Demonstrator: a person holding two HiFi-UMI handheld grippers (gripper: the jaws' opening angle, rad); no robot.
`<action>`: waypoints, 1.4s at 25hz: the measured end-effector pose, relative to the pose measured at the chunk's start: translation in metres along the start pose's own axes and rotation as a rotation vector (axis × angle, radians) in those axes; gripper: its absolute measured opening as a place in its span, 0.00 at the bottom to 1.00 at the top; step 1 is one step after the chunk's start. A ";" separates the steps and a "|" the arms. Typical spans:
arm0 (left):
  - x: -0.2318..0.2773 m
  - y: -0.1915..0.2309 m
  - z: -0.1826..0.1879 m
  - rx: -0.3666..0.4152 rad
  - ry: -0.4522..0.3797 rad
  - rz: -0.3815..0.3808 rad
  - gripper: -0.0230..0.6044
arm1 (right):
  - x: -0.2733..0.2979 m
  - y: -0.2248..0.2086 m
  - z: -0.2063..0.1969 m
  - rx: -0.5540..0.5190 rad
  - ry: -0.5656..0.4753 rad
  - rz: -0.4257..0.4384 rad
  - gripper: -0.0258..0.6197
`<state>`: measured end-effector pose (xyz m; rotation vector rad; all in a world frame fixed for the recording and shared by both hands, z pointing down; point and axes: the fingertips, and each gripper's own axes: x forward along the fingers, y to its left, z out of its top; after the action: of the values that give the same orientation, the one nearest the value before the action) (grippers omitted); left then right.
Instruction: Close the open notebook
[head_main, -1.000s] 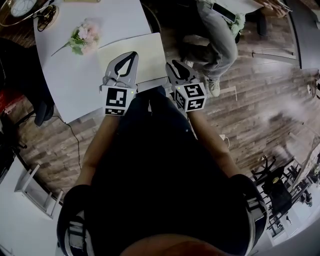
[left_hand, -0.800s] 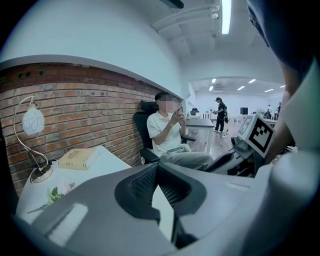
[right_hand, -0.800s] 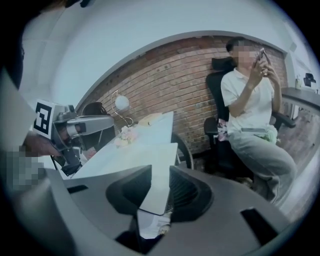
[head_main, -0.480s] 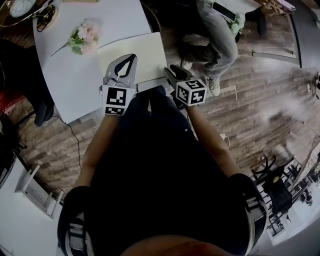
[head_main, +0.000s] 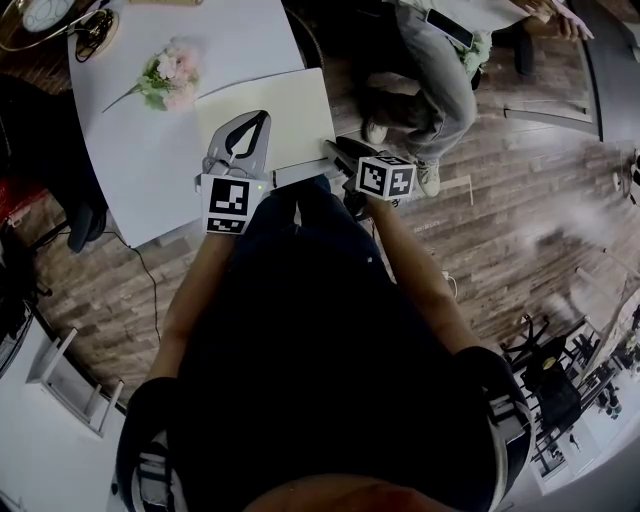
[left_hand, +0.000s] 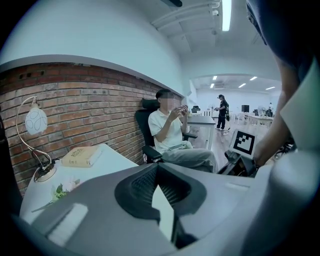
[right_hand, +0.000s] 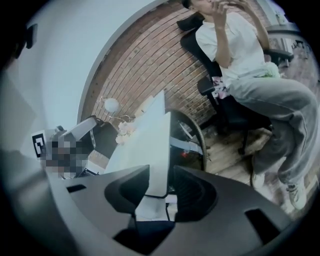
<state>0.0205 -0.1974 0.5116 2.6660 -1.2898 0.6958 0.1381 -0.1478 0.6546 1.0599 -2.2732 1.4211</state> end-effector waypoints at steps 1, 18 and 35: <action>0.000 0.000 0.000 0.000 0.000 0.002 0.05 | 0.001 -0.001 -0.001 0.008 0.005 0.003 0.22; -0.003 0.005 -0.003 -0.012 0.014 0.042 0.05 | -0.003 -0.018 0.019 0.098 -0.036 0.026 0.17; -0.012 0.018 -0.006 -0.039 0.010 0.114 0.05 | -0.006 -0.014 0.063 -0.024 -0.043 -0.006 0.13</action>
<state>-0.0021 -0.1988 0.5092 2.5715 -1.4471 0.6881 0.1618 -0.2032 0.6302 1.0985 -2.3092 1.3780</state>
